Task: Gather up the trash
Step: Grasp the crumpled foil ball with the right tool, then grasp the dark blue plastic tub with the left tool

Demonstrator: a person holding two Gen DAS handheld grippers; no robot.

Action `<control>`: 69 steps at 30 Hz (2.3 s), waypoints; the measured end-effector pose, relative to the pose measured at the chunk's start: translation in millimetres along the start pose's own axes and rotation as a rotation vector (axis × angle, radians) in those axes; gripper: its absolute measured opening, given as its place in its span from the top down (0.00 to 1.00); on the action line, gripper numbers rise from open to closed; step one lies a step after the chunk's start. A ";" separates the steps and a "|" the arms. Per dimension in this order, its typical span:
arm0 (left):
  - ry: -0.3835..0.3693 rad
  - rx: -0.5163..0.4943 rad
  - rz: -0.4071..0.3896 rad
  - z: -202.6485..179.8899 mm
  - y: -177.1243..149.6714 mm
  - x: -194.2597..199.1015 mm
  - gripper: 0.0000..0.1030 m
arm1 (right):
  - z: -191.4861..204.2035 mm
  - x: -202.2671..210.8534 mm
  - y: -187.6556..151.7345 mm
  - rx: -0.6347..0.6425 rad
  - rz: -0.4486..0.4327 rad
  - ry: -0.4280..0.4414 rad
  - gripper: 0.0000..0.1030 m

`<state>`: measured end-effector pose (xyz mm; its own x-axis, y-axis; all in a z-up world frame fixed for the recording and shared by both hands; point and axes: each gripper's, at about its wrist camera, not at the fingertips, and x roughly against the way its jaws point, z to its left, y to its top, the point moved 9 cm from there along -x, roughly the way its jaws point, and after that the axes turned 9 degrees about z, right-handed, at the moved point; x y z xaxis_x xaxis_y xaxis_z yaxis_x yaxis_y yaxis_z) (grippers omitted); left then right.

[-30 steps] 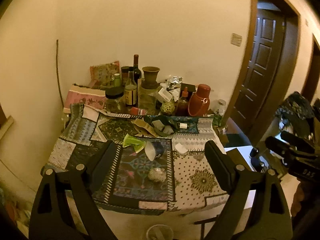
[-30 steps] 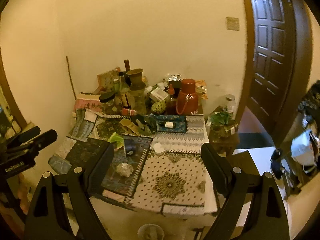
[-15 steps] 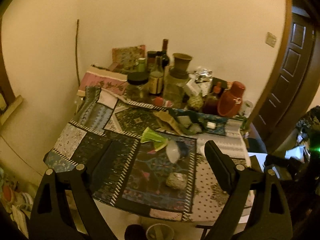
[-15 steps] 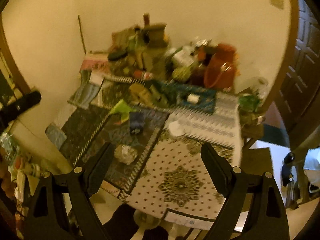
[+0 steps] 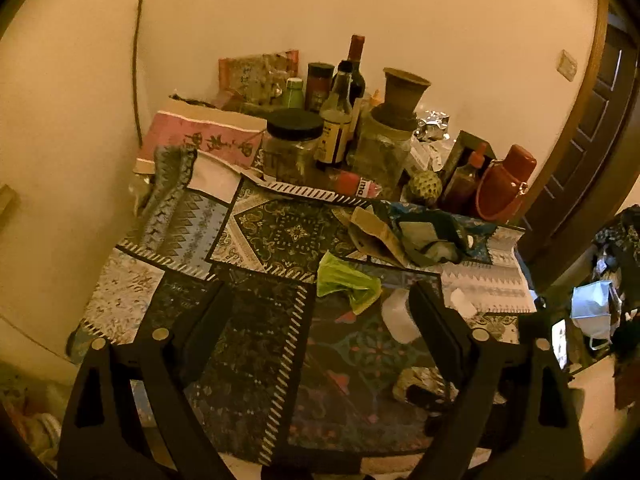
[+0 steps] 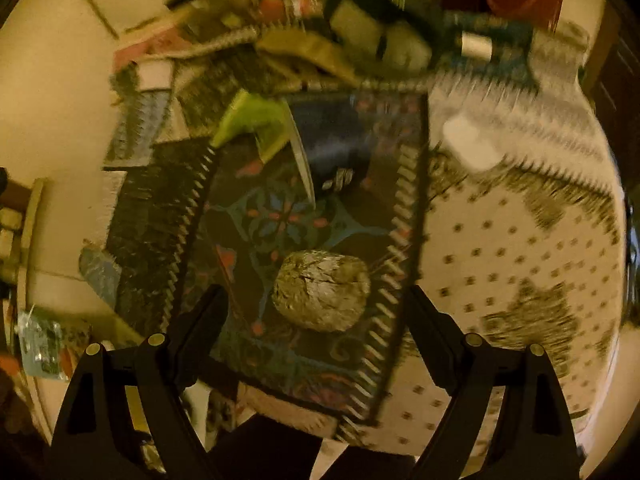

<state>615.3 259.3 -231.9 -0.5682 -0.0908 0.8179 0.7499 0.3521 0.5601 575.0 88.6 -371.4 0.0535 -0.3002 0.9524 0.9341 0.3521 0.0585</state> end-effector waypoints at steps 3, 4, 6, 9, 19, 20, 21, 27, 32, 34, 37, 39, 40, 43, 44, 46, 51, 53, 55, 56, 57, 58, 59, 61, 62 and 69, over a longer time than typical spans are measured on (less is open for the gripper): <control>-0.017 -0.023 0.065 5.1 -1.0 -25.5 0.13 | 1.2 -16.0 -3.1 -0.014 0.028 -0.021 0.29; -0.025 -0.033 0.086 5.4 -2.4 -34.5 0.13 | 2.8 -21.3 -5.3 -0.012 0.045 -0.019 0.34; -0.048 -0.052 0.119 2.7 -5.5 -47.7 0.13 | 3.5 -25.4 -7.3 0.001 0.050 -0.041 0.43; -0.096 -0.085 0.180 -8.9 -11.1 -69.9 0.13 | 2.6 -18.1 -9.4 -0.001 0.020 -0.046 0.50; -0.291 -0.178 0.318 -85.5 -29.0 -122.0 0.18 | -66.9 37.7 -14.6 -0.157 -0.103 -0.083 0.51; -0.311 -0.187 0.338 -96.0 -32.8 -129.3 0.20 | -78.4 47.6 -16.1 -0.174 -0.121 -0.096 0.51; -0.322 -0.191 0.352 -102.3 -35.0 -134.3 0.23 | -84.0 51.7 -17.6 -0.184 -0.131 -0.105 0.51; -0.353 -0.198 0.434 -131.9 -52.6 -163.6 0.47 | -112.1 83.2 -20.3 -0.260 -0.201 -0.132 0.51; -0.345 -0.204 0.499 -140.7 -66.7 -176.2 0.91 | -112.2 94.1 -16.9 -0.271 -0.243 -0.130 0.51; -0.334 -0.204 0.475 -142.3 -64.2 -169.7 0.95 | -112.1 99.5 -16.5 -0.261 -0.255 -0.128 0.51; -0.334 -0.189 0.442 -145.2 -59.0 -155.8 0.95 | -113.8 108.2 -16.8 -0.243 -0.273 -0.116 0.51; -0.317 -0.182 0.413 -145.7 -54.2 -144.8 0.95 | -114.1 116.0 -16.6 -0.221 -0.289 -0.108 0.51; -0.307 -0.179 0.396 -146.4 -52.1 -138.7 0.95 | -114.1 120.1 -16.3 -0.208 -0.298 -0.105 0.51; -0.276 -0.171 0.333 -149.9 -44.1 -114.1 0.95 | -114.2 138.2 -17.2 -0.167 -0.335 -0.091 0.51; -0.263 -0.166 0.306 -151.3 -41.5 -104.0 0.95 | -114.2 146.7 -17.4 -0.150 -0.353 -0.082 0.51; -0.246 -0.155 0.251 -154.3 -36.5 -82.6 0.95 | -114.0 158.6 -18.6 -0.125 -0.378 -0.072 0.51; -0.208 -0.108 0.110 -161.6 -30.0 -21.2 0.95 | -110.1 194.5 -25.7 -0.041 -0.451 -0.049 0.51; -0.205 -0.082 0.058 -163.5 -30.5 4.8 0.95 | -106.2 209.4 -29.5 -0.003 -0.480 -0.044 0.51; -0.204 -0.063 0.020 -163.9 -30.9 24.7 0.95 | -102.3 222.0 -33.5 0.028 -0.505 -0.034 0.51; -0.200 -0.054 -0.002 -164.5 -32.2 35.8 0.95 | -99.3 229.9 -36.5 0.047 -0.520 -0.028 0.51; -0.192 -0.048 -0.024 -164.6 -34.4 47.8 0.95 | -98.1 234.2 -38.2 0.056 -0.529 -0.025 0.51; -0.186 -0.043 -0.042 -164.8 -35.9 57.5 0.95 | -94.6 241.3 -41.5 0.071 -0.543 -0.020 0.51; -0.182 -0.038 -0.062 -164.2 -37.5 70.0 0.95 | -92.6 245.7 -44.2 0.082 -0.552 -0.017 0.51; -0.182 -0.035 -0.090 -162.6 -41.3 88.5 0.95 | -87.0 255.2 -50.4 0.099 -0.576 -0.010 0.51; -0.182 -0.037 -0.106 -162.3 -43.3 98.5 0.95 | -82.2 261.2 -55.0 0.109 -0.592 -0.005 0.51; -0.182 -0.088 -0.200 -157.2 -59.0 153.9 0.95 | -57.6 284.1 -87.3 0.123 -0.667 0.004 0.51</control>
<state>536.9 78.1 -118.4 -0.7534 0.0213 0.6572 0.6388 0.2608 0.7238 528.9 -78.5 -123.2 -0.5188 -0.4912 0.6997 0.7209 0.1884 0.6669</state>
